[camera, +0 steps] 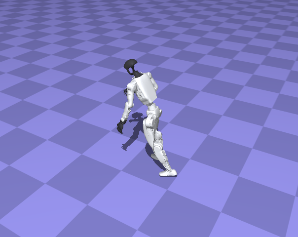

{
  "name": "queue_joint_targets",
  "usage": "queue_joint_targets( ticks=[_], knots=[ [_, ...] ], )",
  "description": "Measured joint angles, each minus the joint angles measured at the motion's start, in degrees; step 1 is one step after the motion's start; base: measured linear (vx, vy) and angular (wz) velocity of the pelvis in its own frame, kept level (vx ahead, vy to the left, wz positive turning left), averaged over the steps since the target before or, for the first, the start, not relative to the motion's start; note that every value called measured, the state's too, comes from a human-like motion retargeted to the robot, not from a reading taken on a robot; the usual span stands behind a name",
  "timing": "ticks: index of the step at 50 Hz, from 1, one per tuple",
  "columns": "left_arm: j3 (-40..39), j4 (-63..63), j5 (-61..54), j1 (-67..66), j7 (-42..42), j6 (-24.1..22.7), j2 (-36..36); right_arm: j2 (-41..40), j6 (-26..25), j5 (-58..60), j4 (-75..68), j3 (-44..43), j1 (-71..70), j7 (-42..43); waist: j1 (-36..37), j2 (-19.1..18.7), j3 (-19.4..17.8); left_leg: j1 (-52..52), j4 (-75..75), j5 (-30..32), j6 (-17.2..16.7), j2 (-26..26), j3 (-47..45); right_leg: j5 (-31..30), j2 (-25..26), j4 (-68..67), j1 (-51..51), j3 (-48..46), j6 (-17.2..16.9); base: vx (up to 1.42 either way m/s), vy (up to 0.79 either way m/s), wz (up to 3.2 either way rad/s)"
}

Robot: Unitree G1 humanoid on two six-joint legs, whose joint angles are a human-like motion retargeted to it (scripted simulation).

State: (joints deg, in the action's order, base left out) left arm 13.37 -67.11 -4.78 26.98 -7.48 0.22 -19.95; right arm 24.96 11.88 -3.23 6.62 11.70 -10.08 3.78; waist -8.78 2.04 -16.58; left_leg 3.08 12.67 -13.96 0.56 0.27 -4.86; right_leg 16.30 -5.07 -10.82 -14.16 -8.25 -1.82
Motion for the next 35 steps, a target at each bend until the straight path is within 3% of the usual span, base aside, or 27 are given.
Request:
queue_joint_targets(
  ticks=[3,5,7,10,13,15,19,22,25,28,30,31,33,35],
  knots=[
    [7.45,6.90,7.45,7.37,0.51,-2.17,-0.56,0.71,-1.81,7.96,-11.89,2.82,6.86,-3.68,-9.81,-1.98,-0.15,4.99,1.34,2.51,-2.90,1.09,3.57,-2.44,-1.55,7.20,-4.33,-3.37,-3.95,1.20,-0.19,1.58],
    [14.67,11.94,10.09,16.08,-1.38,-2.33,-2.81,0.76,-2.63,4.40,-26.04,6.00,6.10,1.84,-13.10,-2.77,-3.25,10.03,2.72,2.19,-1.66,2.41,6.45,-7.85,-1.33,9.88,-2.32,-5.21,-3.01,1.15,-0.29,0.76],
    [20.35,19.27,15.45,23.93,-2.57,-1.97,-5.50,-1.07,-1.68,-8.18,-45.73,10.60,3.53,10.10,-12.37,-4.00,-4.94,10.32,11.62,1.34,-0.96,4.55,6.80,-2.27,-0.21,-0.39,-2.64,-5.57,1.21,1.12,-0.30,-0.15],
    [21.13,34.25,20.48,28.84,-7.39,1.52,-6.32,-6.03,-3.01,-31.75,-80.14,14.62,-3.16,21.44,-7.21,-6.77,-4.83,5.38,29.32,2.29,0.01,6.98,5.48,9.48,1.43,-20.62,-5.93,-5.26,5.37,1.13,-0.25,-0.65],
    [17.66,49.37,18.60,23.58,-13.34,0.14,-5.03,-6.80,-4.56,-40.17,-92.63,2.63,-5.06,32.57,-0.14,-7.31,-2.10,-2.58,40.17,-1.34,1.96,7.07,2.26,10.53,1.35,-23.75,-3.67,-4.67,5.10,1.10,-0.20,-0.60],
    [15.88,58.65,16.92,16.67,-10.69,-3.67,-5.09,-7.57,-0.51,-43.22,-87.27,-3.73,-1.19,31.65,5.85,-6.13,0.33,-8.46,41.76,-3.37,3.28,5.99,0.47,7.74,1.67,-19.95,-0.63,-2.98,4.72,1.09,-0.19,-0.69],
    [11.71,64.94,13.16,-2.67,2.50,-9.68,-7.04,-9.58,4.16,-43.66,-71.35,0.98,5.40,17.10,13.90,-0.13,4.02,-16.76,30.75,-6.09,4.68,0.89,-2.11,-3.97,-0.33,-8.14,8.16,0.32,1.18,1.12,-0.12,-0.57],
    [7.39,60.03,11.04,-17.04,6.58,-9.73,-8.70,-8.01,2.73,-30.72,-60.84,8.07,5.78,14.93,18.00,3.91,6.14,-19.87,14.63,-6.03,4.73,-1.90,-3.64,-12.86,-1.89,-0.29,14.93,2.77,-1.39,1.15,-0.03,-0.55],
    [2.25,49.73,9.02,-27.09,6.90,-8.74,-10.51,-4.88,-0.44,-15.67,-49.99,12.61,3.58,12.59,23.57,6.42,5.68,-19.36,-3.47,-6.31,4.25,-1.80,-7.24,-17.32,-2.10,2.51,21.65,7.15,-3.59,1.17,0.05,-0.97],
    [-2.05,34.94,6.85,-31.72,4.92,-8.34,-10.71,-1.05,0.19,-8.59,-36.46,14.75,0.68,10.03,29.47,6.75,1.79,-18.01,-8.72,-3.59,3.55,-1.32,-8.58,-16.90,-2.43,-0.46,28.94,12.18,-4.69,1.17,0.13,-1.00],
    [-4.06,21.71,4.73,-31.84,1.95,-7.45,-9.40,0.71,2.16,-9.66,-26.45,14.30,-1.18,9.75,30.73,7.29,-1.88,-18.15,1.97,-7.73,6.53,-2.26,-7.59,-15.52,-3.79,-7.75,31.52,14.76,-4.56,1.14,0.18,-0.35],
    [-5.24,13.42,2.46,-30.86,-0.04,-6.14,-8.22,0.29,3.37,-12.31,-22.08,12.83,-1.50,9.46,30.20,7.40,-3.47,-18.65,10.37,-12.81,7.67,-2.12,-7.96,-14.41,-3.97,-14.75,30.71,15.43,-4.62,1.12,0.20,-0.12],
    [-8.98,-3.49,-3.71,-28.12,-3.61,-0.98,-6.01,-2.35,4.81,-19.44,-15.20,9.50,-1.22,8.73,28.37,7.75,-5.24,-18.92,22.76,-20.69,8.71,-1.13,-9.40,-10.50,-4.53,-30.28,25.97,15.05,-3.91,1.10,0.18,-0.23],
    [-15.17,-16.54,-10.67,-25.80,-6.72,7.13,-4.74,-6.72,4.04,-27.25,-11.69,6.63,0.61,8.31,24.93,8.29,-4.89,-16.90,26.13,-24.10,8.15,-0.09,-11.11,-3.90,-6.36,-43.01,18.36,12.01,-1.17,1.07,0.16,-0.37]
  ],
)
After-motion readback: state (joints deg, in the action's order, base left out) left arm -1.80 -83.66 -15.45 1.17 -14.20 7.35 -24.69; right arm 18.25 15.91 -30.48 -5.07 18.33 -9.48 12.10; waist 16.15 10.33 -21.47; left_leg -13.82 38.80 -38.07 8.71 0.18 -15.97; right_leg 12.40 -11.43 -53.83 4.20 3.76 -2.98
